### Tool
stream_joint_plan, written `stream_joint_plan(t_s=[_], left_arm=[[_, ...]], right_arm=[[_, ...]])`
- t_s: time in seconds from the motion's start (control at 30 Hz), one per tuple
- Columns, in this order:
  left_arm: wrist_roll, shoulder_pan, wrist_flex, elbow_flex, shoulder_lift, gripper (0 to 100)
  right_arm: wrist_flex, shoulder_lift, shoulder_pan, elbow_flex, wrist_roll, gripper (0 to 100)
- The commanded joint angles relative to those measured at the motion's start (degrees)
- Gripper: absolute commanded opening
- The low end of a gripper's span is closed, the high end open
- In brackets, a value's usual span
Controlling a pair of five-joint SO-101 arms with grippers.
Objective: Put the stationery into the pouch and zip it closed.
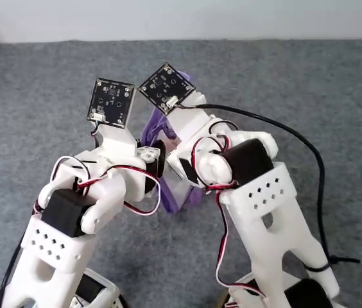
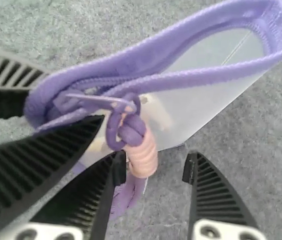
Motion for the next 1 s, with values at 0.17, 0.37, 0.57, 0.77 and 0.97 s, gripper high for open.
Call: stream_joint_plan(t_s=[0.17,0.37,0.57,0.77,0.97], left_arm=[[-0.53,0.35,-0.18,-0.66,-0.97,1],[-0.53,0.35,-0.18,-0.66,-0.97,1],[-0.53,0.35,-0.18,-0.57,-0.97,1],[-0.62,0.35,-0.09,-0.57,-0.97,1],[-0.62,0.35,0.18,-0.57,-0.97,1]], right_arm=[[-3.21,1.45,-2.86,-1.32,0.53,18.9],[-8.22,-0.57,-4.18,-1.41,6.42,11.3],[-9.1,-1.54,-6.11,-1.32,9.23,1.5],[-9.1,-2.07,-4.0,-1.58,9.05,0.9],[-17.98,-1.54,6.64,-1.58,8.88,0.7]])
